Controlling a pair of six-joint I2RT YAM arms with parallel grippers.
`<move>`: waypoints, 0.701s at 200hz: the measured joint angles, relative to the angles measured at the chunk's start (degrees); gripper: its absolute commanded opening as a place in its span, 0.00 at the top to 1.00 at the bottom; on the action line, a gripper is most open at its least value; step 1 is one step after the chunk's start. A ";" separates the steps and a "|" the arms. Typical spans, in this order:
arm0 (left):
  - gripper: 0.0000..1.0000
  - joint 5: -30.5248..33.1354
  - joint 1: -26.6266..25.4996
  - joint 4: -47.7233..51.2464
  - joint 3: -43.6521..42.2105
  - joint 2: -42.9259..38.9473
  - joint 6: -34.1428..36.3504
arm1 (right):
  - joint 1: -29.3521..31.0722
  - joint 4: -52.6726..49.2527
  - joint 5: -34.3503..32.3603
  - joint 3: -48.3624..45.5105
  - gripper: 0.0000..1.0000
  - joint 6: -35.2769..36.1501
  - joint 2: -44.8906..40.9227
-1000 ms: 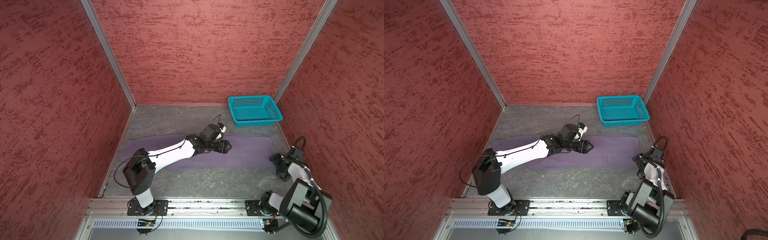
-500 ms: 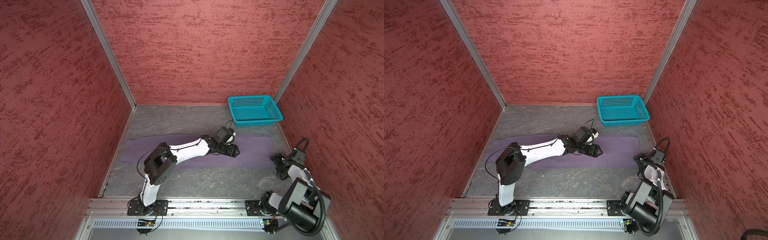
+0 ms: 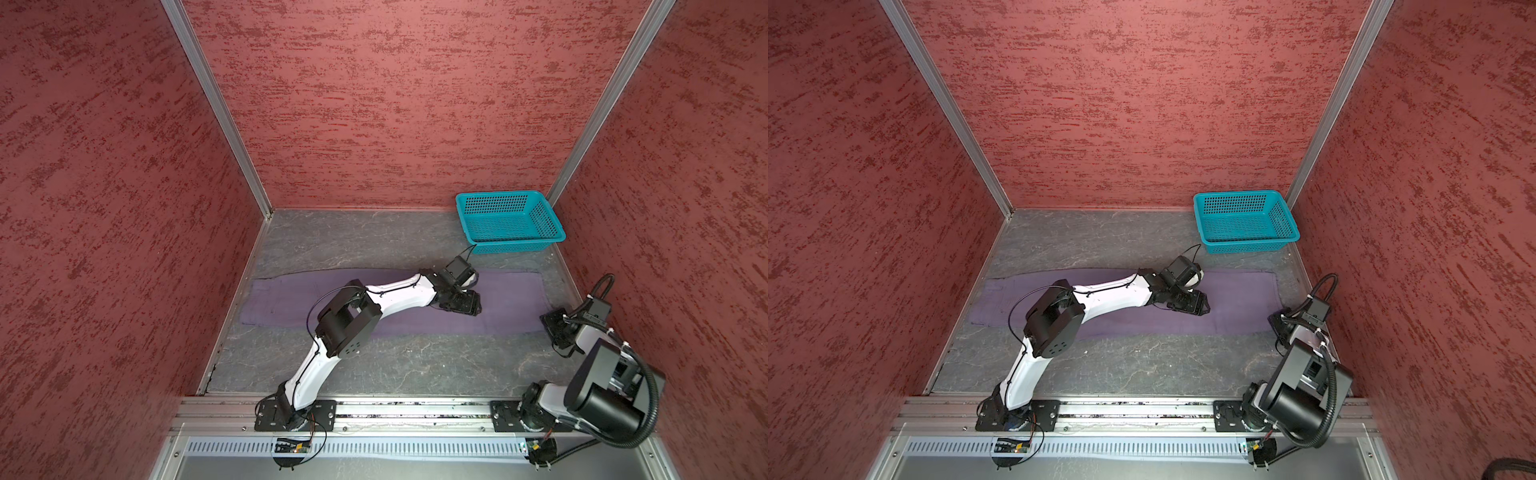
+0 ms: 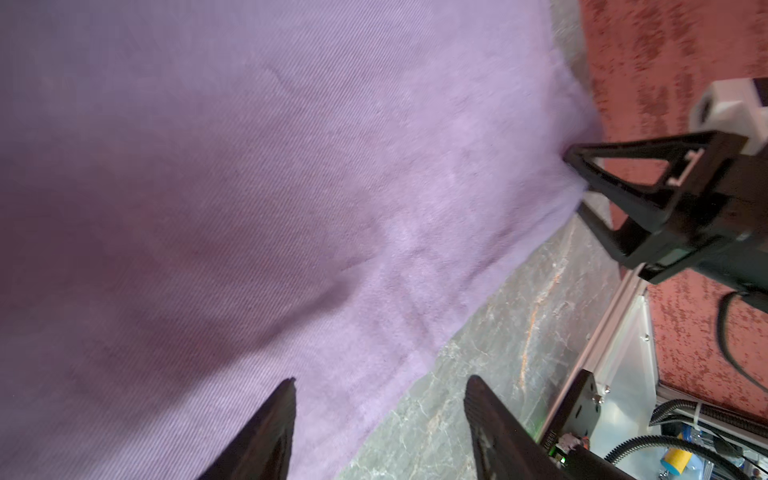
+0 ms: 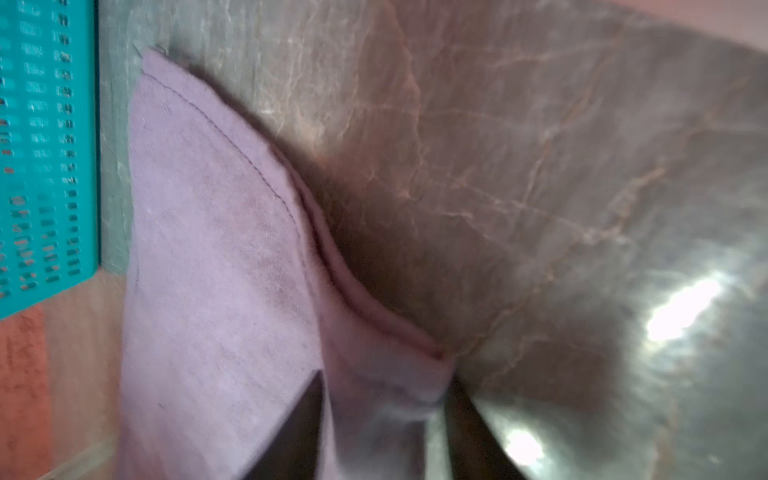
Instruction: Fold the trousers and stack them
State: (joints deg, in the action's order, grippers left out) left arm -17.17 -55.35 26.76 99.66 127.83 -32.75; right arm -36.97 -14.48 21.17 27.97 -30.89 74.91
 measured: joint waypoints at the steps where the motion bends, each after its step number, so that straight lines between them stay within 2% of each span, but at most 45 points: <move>1: 0.36 -0.02 0.00 0.11 0.07 0.13 0.00 | 0.00 -0.02 0.09 0.00 0.87 0.07 0.13; 19: 0.37 -0.61 0.00 1.97 2.43 2.80 -0.20 | 0.00 0.37 1.68 -0.02 1.00 -0.33 1.22; 76: 0.41 -1.44 0.57 3.10 3.26 4.28 -1.22 | 0.00 0.72 3.28 -0.07 1.00 -0.57 0.28; 140: 0.44 -4.02 2.34 -1.53 -1.68 2.21 -3.91 | 0.57 -2.51 3.02 0.98 1.00 -1.09 -12.39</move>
State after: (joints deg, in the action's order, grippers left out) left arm -21.19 -53.01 25.23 97.97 130.04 -36.67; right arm -36.40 -16.99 24.18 28.95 -31.99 62.52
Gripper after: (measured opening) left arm 0.565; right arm 0.078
